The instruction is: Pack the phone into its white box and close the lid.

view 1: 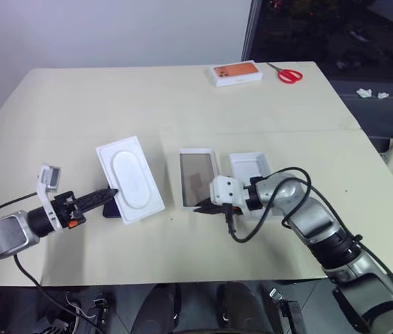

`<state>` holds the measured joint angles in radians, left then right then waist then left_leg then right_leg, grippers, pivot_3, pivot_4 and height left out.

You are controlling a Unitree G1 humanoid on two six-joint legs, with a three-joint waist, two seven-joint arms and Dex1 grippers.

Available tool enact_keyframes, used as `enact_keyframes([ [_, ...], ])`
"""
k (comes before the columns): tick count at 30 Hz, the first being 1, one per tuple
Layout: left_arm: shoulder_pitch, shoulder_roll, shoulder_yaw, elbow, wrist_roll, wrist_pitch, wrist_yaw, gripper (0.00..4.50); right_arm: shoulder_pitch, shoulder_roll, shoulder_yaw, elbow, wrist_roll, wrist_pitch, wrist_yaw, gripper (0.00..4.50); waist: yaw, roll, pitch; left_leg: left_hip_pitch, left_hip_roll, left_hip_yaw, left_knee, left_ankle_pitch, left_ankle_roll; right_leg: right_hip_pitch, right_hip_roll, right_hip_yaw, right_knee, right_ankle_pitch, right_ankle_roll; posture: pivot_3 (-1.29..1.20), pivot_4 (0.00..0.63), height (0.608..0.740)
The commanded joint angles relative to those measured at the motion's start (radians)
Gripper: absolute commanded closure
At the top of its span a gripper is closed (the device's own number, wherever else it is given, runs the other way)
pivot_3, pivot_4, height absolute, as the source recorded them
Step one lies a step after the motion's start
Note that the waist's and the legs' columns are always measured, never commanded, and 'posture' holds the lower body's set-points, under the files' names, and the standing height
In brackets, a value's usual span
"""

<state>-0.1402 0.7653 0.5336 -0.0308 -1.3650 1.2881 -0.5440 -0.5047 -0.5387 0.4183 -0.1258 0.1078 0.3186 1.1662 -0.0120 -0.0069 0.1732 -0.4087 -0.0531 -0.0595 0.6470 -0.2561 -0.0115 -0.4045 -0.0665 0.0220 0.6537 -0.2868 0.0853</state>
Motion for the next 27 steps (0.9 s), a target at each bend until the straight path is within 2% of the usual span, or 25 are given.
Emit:
enact_keyframes([
  [1,-0.046,0.024,0.022,0.016,-0.067,0.033,0.011,4.5,0.013,-0.001,-0.007,-0.072,0.04,0.019,0.014,4.45,-0.001,0.0,0.0,0.0,0.0,0.0,0.0,0.0,0.0,0.0,0.0,0.0,0.0,0.0,0.0,0.0,0.15,0.74],
  [4,-0.076,0.029,0.006,0.037,-0.072,0.049,0.024,4.5,0.017,0.016,-0.001,-0.082,0.058,0.053,0.012,4.45,-0.002,0.0,0.0,0.0,0.0,0.0,0.0,0.0,0.0,0.0,0.0,0.0,0.0,0.0,0.0,0.0,0.15,0.74],
  [7,-0.092,0.032,-0.007,0.052,-0.054,0.055,0.022,4.5,0.006,0.032,0.005,-0.069,0.053,0.062,0.001,3.62,-0.004,0.0,0.0,0.0,0.0,0.0,0.0,0.0,0.0,0.0,0.0,0.0,0.0,0.0,0.0,0.0,0.15,0.74],
  [12,-0.1,0.014,-0.041,0.068,-0.028,0.063,0.005,4.5,-0.009,0.033,-0.011,-0.067,0.048,0.067,-0.015,1.24,-0.002,0.0,0.0,0.0,0.0,0.0,0.0,0.0,0.0,-0.001,0.0,0.0,0.0,0.0,0.0,0.0,0.15,0.74],
  [17,-0.122,-0.035,-0.1,0.059,-0.005,0.05,0.012,4.5,-0.06,-0.002,-0.138,-0.068,0.159,0.131,0.011,1.24,0.001,-0.001,0.0,0.0,0.0,0.0,0.0,0.0,0.0,0.0,0.0,0.0,0.0,0.0,0.0,0.0,0.15,0.74],
  [22,-0.138,-0.106,-0.144,0.056,-0.003,0.056,0.045,4.5,-0.066,-0.098,-0.265,-0.017,0.223,0.152,0.042,1.24,0.002,-0.002,0.0,0.0,0.0,0.0,0.0,0.0,0.0,0.002,0.0,0.0,0.0,0.0,0.0,0.0,0.15,0.74],
  [27,-0.134,-0.145,-0.189,0.054,0.034,0.062,0.048,4.5,-0.038,-0.141,-0.304,0.009,0.229,0.133,0.041,1.24,-0.004,-0.002,0.0,0.0,0.0,0.0,-0.001,0.0,0.0,0.001,0.0,0.001,0.001,0.0,0.0,0.0,0.15,0.74],
])
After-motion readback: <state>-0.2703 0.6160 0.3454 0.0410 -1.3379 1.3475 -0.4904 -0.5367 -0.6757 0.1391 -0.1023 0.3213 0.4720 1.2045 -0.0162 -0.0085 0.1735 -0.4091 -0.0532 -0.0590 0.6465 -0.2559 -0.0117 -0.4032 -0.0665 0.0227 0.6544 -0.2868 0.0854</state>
